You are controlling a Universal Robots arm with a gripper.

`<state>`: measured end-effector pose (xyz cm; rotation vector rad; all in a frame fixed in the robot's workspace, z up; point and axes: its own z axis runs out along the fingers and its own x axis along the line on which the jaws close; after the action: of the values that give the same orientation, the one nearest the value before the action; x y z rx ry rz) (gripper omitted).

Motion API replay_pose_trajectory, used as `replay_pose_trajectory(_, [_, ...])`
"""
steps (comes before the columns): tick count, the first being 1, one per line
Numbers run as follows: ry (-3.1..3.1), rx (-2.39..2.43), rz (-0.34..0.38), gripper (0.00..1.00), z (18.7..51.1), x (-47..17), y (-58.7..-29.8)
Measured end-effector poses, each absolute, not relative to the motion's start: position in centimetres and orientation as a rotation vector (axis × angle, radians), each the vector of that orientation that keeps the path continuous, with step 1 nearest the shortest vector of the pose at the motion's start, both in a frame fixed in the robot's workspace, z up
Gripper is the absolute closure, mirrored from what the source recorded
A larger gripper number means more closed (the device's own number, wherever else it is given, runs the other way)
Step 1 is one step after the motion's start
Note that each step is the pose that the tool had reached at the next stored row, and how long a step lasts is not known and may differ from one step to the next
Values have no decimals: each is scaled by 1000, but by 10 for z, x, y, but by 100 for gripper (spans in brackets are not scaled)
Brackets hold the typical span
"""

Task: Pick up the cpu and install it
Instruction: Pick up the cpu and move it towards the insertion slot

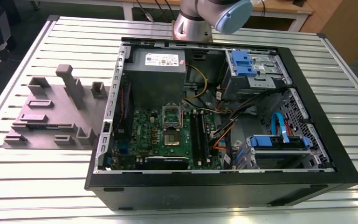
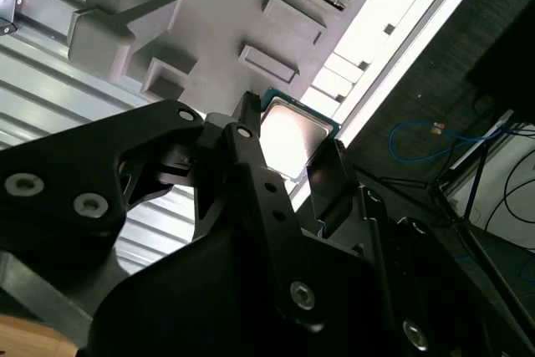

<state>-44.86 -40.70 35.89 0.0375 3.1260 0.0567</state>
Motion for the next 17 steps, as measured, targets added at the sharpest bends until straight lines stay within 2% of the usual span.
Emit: replay_pose_trajectory(17, [3126,38,55,53,379,-449,-406])
